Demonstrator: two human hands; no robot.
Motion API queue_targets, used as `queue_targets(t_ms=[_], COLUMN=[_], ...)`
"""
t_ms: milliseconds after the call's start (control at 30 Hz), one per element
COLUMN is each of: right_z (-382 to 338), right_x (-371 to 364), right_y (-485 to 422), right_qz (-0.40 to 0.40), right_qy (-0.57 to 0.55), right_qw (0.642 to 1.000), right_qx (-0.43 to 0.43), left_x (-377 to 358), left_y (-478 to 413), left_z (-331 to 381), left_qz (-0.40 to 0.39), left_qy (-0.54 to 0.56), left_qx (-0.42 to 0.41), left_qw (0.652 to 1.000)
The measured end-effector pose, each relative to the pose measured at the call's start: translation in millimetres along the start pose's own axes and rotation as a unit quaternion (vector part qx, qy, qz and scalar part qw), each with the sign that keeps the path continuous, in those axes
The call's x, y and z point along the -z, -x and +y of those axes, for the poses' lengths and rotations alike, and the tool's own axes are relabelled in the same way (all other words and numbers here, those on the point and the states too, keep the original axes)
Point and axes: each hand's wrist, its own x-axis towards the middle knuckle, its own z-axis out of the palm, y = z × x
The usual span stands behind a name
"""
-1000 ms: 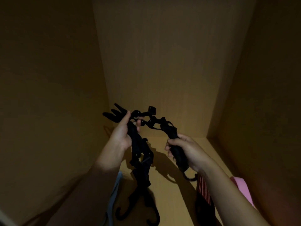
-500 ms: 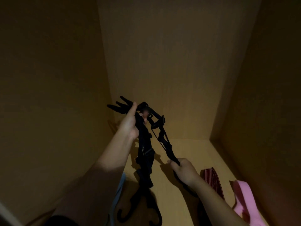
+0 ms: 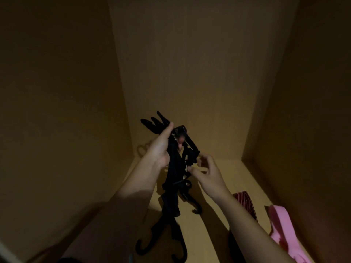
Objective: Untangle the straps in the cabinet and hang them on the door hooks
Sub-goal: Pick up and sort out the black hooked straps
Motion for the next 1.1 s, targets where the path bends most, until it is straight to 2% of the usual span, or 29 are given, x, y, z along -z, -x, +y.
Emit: queue_targets(t_ms=[100,200,367,500,600,700,733,800,867,933,1000,1100], right_z=[-27,-38,-45,-54,-53,-49,-46,-42,-40,-38,-36,-33], right_x=[-1,-3,4,15,22,25,25,25,24,21,19,20], right_y=[1,0,-6,-11,-14,-13,-14,-13,-10,-9,-8,-10], right_qz=[-0.011,-0.008,0.048,0.036,-0.031,-0.107,-0.116,-0.118,-0.134,-0.141,-0.142,-0.212], right_qy=[-0.034,-0.064,-0.054,-0.160,-0.297,-0.414,-0.413,-0.351,-0.297,-0.292,-0.344,-0.441], right_qw=[0.999,0.997,0.997,0.986,0.952,0.894,0.892,0.917,0.936,0.939,0.921,0.864], right_qx=[0.041,0.036,0.005,-0.022,-0.062,-0.133,-0.146,-0.146,-0.131,-0.115,-0.113,-0.122], left_x=[-2,-2,5,12,16,20,21,22,18,14,12,14], left_y=[2,4,5,3,4,4,3,3,6,7,7,7], left_z=[-3,-3,-4,-6,-9,-5,-2,4,8,11,11,10], left_qz=[-0.017,-0.016,0.047,0.079,0.087,0.067,0.051,0.011,-0.024,-0.039,-0.037,-0.030], left_qy=[-0.007,-0.024,-0.088,-0.163,-0.180,-0.129,-0.094,-0.039,-0.010,0.005,-0.007,-0.010], left_qx=[0.013,0.009,-0.019,-0.013,-0.006,0.045,0.070,0.118,0.151,0.162,0.150,0.118], left_qw=[1.000,1.000,0.995,0.983,0.980,0.988,0.992,0.992,0.988,0.986,0.988,0.993])
